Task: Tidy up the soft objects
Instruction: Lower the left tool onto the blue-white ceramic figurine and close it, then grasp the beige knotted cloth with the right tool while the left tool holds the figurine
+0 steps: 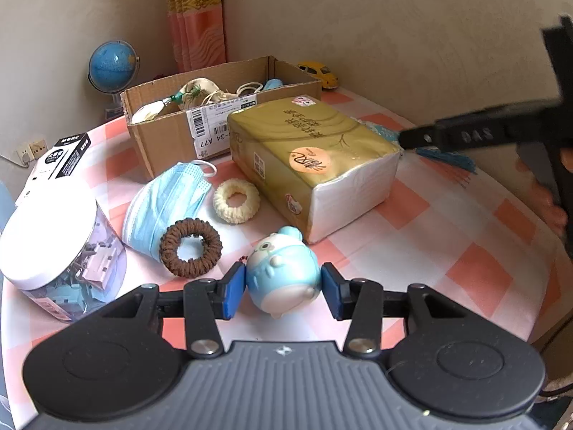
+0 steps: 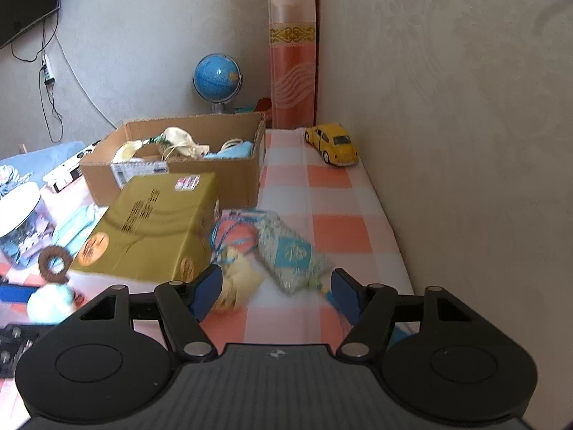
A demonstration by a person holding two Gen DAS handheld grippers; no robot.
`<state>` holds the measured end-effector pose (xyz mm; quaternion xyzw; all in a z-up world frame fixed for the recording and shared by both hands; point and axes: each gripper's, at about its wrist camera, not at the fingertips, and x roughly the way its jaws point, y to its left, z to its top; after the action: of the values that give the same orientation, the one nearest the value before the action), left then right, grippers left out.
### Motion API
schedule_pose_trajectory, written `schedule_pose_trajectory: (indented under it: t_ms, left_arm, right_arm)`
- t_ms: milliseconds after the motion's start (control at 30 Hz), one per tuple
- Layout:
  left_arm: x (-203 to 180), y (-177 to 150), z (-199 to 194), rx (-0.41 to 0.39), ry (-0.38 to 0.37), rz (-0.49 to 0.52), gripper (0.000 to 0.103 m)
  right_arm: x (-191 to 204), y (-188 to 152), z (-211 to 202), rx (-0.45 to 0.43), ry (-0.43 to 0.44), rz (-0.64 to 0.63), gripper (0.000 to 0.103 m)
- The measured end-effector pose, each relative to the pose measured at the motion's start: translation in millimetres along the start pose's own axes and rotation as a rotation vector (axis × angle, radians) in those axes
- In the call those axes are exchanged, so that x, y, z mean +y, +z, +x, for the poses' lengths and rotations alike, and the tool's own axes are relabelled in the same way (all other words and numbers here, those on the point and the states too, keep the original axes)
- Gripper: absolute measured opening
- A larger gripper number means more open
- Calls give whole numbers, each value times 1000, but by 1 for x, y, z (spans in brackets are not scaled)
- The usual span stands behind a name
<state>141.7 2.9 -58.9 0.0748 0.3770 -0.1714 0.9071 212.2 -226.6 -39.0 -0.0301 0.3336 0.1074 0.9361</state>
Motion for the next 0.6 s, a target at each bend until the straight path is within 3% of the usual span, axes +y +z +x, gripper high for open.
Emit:
schedule_pose_trajectory:
  t_ms: [367, 600]
  left_arm:
    - [-3, 2, 0, 4, 6, -3, 47]
    - [-5, 1, 1, -1, 0, -3, 63]
  right_arm:
    - [-8, -3, 29, 58, 19, 5, 72]
    - [-24, -19, 15, 90, -56, 9, 72]
